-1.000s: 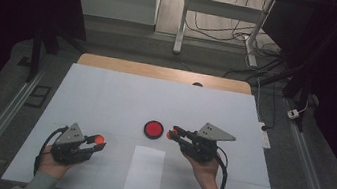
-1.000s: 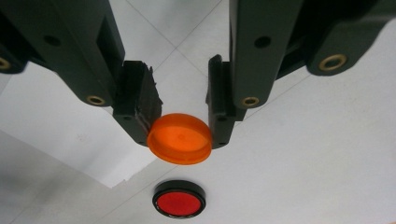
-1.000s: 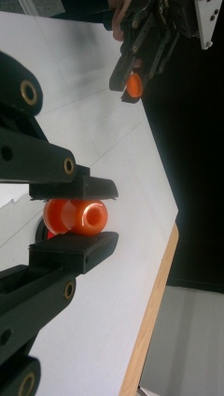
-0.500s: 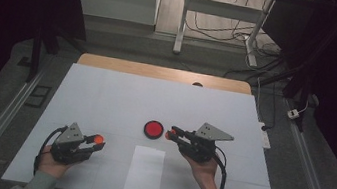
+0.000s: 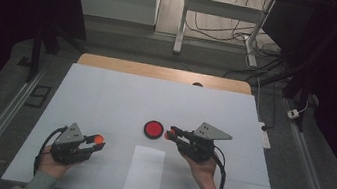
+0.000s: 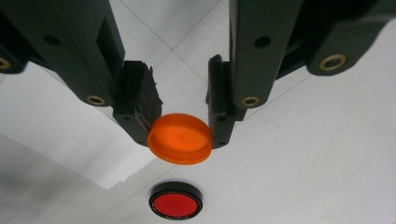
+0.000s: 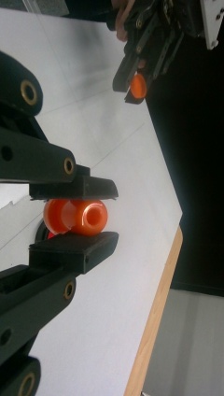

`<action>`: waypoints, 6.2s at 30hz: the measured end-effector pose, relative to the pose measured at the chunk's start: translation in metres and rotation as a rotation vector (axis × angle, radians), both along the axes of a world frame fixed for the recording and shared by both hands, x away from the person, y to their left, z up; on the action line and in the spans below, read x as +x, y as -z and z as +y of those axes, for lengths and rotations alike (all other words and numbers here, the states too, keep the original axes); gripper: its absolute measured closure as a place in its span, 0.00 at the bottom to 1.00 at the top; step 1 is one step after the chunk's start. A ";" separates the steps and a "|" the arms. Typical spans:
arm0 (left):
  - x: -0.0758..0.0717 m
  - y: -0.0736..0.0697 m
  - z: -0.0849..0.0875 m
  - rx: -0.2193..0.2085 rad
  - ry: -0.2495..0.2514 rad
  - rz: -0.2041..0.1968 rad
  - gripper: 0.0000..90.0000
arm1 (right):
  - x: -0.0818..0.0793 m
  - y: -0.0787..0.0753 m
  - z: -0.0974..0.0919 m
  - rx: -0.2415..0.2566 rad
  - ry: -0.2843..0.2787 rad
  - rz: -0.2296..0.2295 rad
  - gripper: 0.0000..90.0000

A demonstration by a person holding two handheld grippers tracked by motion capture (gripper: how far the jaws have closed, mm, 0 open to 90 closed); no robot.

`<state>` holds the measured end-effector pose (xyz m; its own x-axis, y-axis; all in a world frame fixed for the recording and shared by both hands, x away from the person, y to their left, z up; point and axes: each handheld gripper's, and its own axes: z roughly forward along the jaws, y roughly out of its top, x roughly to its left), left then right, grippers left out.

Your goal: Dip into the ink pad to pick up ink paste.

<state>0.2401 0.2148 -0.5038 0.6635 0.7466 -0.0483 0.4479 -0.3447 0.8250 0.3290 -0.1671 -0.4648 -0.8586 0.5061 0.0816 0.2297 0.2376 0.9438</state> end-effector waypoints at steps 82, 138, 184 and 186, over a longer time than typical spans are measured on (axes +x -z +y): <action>0.005 0.002 -0.002 -0.001 0.014 0.014 0.73 | 0.061 0.036 0.065 -0.175 0.020 0.066 0.81; 0.001 0.001 -0.003 -0.001 0.012 0.008 0.73 | 0.069 0.061 0.073 -0.271 0.029 0.073 0.82; 0.002 0.000 0.000 -0.008 0.005 0.009 0.73 | 0.067 0.040 0.068 -0.192 0.023 0.069 0.81; 0.002 0.000 0.000 -0.008 0.006 0.010 0.73 | 0.067 0.041 0.069 -0.202 0.021 0.070 0.81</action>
<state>0.2417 0.2148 -0.5042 0.6674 0.7423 -0.0605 0.4539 -0.3411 0.8232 0.3964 -0.0986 -0.5054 -0.8433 0.5363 0.0361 0.3003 0.4144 0.8592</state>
